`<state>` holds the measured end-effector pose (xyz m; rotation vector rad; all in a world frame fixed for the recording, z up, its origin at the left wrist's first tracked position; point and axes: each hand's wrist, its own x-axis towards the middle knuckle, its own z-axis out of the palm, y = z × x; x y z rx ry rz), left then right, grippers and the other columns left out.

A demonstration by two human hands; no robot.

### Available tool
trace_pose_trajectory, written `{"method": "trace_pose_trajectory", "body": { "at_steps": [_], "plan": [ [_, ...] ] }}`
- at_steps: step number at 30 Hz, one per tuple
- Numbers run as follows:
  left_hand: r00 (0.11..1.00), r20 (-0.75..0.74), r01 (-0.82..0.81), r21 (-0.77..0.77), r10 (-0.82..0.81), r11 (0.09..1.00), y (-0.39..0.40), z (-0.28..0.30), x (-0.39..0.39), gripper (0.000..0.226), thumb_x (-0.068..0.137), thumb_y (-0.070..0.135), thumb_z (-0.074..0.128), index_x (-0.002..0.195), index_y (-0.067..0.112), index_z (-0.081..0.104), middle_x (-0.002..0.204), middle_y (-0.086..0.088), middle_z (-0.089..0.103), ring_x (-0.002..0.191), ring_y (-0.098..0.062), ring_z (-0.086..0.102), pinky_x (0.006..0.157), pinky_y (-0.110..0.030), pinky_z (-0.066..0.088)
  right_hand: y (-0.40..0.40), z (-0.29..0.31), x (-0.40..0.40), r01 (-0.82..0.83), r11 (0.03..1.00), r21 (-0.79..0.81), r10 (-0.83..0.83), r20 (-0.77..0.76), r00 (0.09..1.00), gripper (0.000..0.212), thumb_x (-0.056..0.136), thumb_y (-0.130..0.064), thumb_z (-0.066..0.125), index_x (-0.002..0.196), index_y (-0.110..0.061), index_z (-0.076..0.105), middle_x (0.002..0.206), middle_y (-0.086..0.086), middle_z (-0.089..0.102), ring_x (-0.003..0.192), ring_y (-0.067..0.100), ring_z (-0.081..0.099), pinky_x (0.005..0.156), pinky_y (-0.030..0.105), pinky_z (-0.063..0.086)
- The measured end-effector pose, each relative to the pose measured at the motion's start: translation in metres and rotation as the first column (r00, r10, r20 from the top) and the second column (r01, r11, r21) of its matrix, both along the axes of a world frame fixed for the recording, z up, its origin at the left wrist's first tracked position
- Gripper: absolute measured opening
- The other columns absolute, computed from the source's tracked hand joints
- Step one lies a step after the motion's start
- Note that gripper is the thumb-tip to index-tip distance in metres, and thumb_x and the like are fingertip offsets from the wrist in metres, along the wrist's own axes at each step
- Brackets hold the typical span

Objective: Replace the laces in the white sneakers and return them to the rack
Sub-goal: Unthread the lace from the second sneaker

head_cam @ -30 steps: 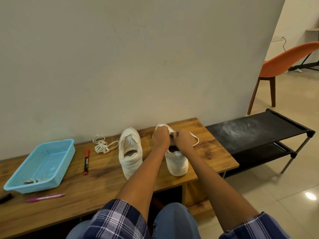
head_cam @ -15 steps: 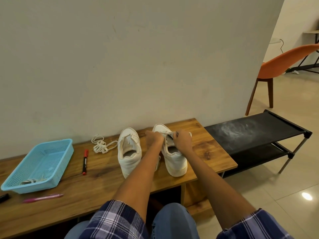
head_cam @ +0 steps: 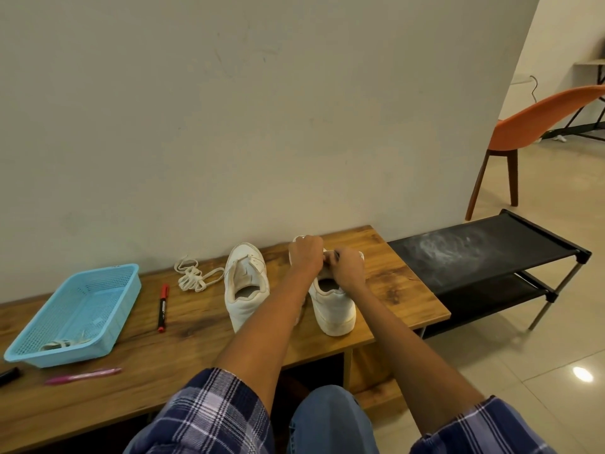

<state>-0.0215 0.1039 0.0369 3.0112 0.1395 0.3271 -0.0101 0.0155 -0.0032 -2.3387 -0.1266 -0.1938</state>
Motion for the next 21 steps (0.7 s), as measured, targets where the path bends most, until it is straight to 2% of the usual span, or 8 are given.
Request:
{"method": "trace_pose_trajectory", "body": {
  "at_steps": [3,6,7,8,10,14,18,21],
  "plan": [
    [0.989,0.094,-0.047,-0.532,0.114,0.845,-0.001,0.006,0.000,0.022,0.098,0.012,0.043,0.105,0.003,0.062,0.108,-0.011,0.065,0.101,-0.027,0.060,0.077,-0.032,0.046,-0.001,0.001,-0.002,0.014,1.000,0.017,-0.014,-0.008,1.000,0.034,0.095,-0.016,0.044,0.061,-0.010,0.046,0.063,0.007,0.050,0.058,0.017,0.044,0.048,0.026,0.028],
    [0.912,-0.067,-0.018,-0.992,0.404,-0.123,0.006,0.021,0.009,0.034,0.102,0.015,0.030,0.111,-0.006,0.056,0.083,-0.012,0.063,0.069,-0.023,0.061,0.064,-0.032,0.050,-0.001,0.001,-0.003,0.028,1.000,-0.010,-0.027,0.017,0.999,0.035,0.096,-0.017,0.043,0.062,-0.011,0.045,0.064,0.006,0.048,0.061,0.018,0.043,0.045,0.025,0.024],
    [0.888,-0.128,-0.022,-0.971,0.441,-0.239,0.014,0.015,0.013,0.037,0.102,0.016,0.028,0.116,-0.008,0.053,0.077,-0.011,0.058,0.061,-0.020,0.056,0.058,-0.029,0.048,-0.001,0.000,-0.003,0.027,1.000,-0.010,-0.027,0.025,0.999,0.033,0.097,-0.017,0.042,0.065,-0.009,0.048,0.065,0.007,0.048,0.062,0.019,0.043,0.045,0.024,0.023],
    [0.891,-0.150,-0.084,-0.982,0.428,-0.169,0.019,0.011,0.013,0.037,0.101,0.017,0.029,0.118,-0.008,0.051,0.078,-0.012,0.057,0.060,-0.019,0.054,0.056,-0.029,0.048,0.000,-0.001,-0.003,0.025,1.000,-0.006,-0.025,0.028,0.999,0.032,0.097,-0.016,0.042,0.067,-0.008,0.049,0.066,0.008,0.048,0.063,0.019,0.043,0.046,0.025,0.022],
    [0.938,-0.105,-0.199,-0.944,0.331,0.264,0.025,0.003,0.009,0.027,0.096,0.017,0.040,0.112,-0.002,0.051,0.095,-0.011,0.058,0.075,-0.022,0.056,0.066,-0.033,0.050,0.001,-0.002,-0.003,0.024,1.000,-0.010,-0.024,0.026,0.999,0.034,0.097,-0.017,0.042,0.064,-0.009,0.045,0.062,0.005,0.045,0.063,0.019,0.042,0.050,0.027,0.025],
    [0.997,-0.079,-0.057,-0.488,0.021,0.871,0.013,-0.008,0.009,0.027,0.082,0.026,0.067,0.101,0.008,0.060,0.097,-0.005,0.059,0.091,-0.020,0.056,0.071,-0.026,0.040,0.001,-0.001,-0.002,0.018,1.000,0.001,-0.018,0.024,1.000,0.038,0.096,-0.016,0.042,0.058,-0.015,0.040,0.061,0.004,0.045,0.063,0.019,0.044,0.060,0.029,0.030],
    [0.997,-0.055,-0.075,-0.402,0.057,0.913,0.001,-0.011,0.007,0.018,0.088,0.014,0.056,0.077,0.001,0.062,0.085,-0.013,0.059,0.084,-0.026,0.058,0.066,-0.031,0.039,0.000,-0.001,-0.001,0.023,1.000,0.015,-0.024,0.006,1.000,0.038,0.096,-0.015,0.042,0.058,-0.014,0.038,0.059,0.002,0.043,0.062,0.019,0.043,0.047,0.024,0.023],
    [0.988,0.022,-0.067,-0.825,0.151,0.561,0.007,-0.013,0.006,0.012,0.091,0.014,0.053,0.088,0.007,0.063,0.093,-0.008,0.062,0.077,-0.015,0.053,0.063,-0.024,0.041,-0.001,0.000,-0.001,0.030,1.000,-0.003,-0.030,0.011,0.999,0.042,0.097,-0.017,0.042,0.056,-0.017,0.033,0.056,-0.002,0.038,0.062,0.019,0.042,0.045,0.024,0.021]
  ]
}}
